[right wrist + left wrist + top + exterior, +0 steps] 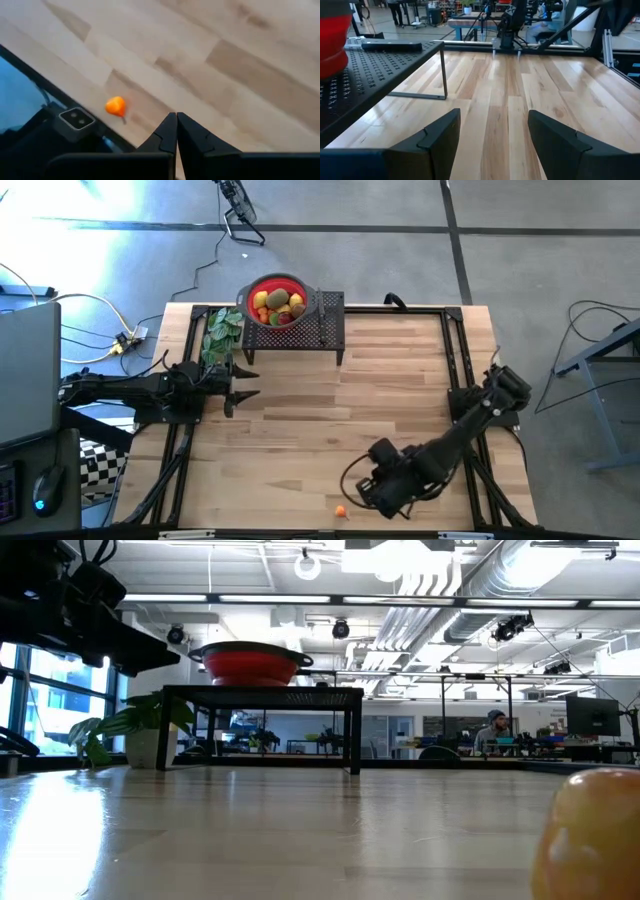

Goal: Pick & Place Fruit
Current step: Put the orange pear into the red strainer bowl on the shelf

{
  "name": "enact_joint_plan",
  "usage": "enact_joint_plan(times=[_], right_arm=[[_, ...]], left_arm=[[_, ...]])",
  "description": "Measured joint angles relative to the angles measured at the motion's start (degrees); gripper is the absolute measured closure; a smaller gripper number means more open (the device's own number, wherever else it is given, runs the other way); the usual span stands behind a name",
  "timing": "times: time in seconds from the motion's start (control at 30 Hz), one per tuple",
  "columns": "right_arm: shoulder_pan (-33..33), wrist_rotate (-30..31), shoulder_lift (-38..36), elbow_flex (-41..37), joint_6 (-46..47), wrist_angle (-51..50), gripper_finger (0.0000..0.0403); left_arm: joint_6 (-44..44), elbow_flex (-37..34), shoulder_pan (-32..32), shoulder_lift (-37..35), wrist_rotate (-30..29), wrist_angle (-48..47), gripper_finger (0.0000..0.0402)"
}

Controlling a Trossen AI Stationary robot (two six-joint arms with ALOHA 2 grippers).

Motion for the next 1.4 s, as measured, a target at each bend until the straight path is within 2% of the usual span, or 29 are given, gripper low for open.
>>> enact_joint_plan(times=[0.2, 0.33, 0.53, 0.7, 1.0, 1.13, 1.23, 1.4], right_arm=[[-4.18, -6.64, 3.80, -0.02, -6.80, 9.50, 0.0400], [-6.36, -8.47, 5.51, -0.02, -11.52, 16.55, 0.0400], [-7.03, -5.08, 5.69, -0.01, -15.13, 25.86, 0.0400], [-6.58, -4.54, 5.69, 2.60, -12.60, 27.24, 0.0400], [-4.97, 5.22, 5.52, 9.33, -17.22, 30.77, 0.0400], [-4.33, 5.98, 6.05, 9.42, -15.16, 30.77, 0.0400], [-4.34, 1.52, 7.89, 9.43, -12.26, 31.37, 0.0400], [-5.39, -10.39, 11.79, 12.43, -9.60, 28.01, 0.0400]], left_arm=[[0.01, 0.00, 0.00, 0.01, -0.03, 0.16, 0.0174], [0.01, 0.02, 0.00, 0.00, -0.05, 0.15, 0.0174], [0.01, 0.02, 0.00, 0.02, -0.08, -0.04, 0.0174], [0.01, 0.02, 0.00, 0.02, -0.08, -0.03, 0.0174], [-0.01, 0.02, 0.00, 0.01, -0.08, -0.03, 0.0174], [-0.19, 0.04, 0.00, 0.02, -0.08, -0.03, 0.0174], [-0.19, 0.04, 0.02, 0.02, -0.10, -0.03, 0.0174], [-0.19, 0.09, 0.02, 0.00, -0.21, 0.05, 0.0174]])
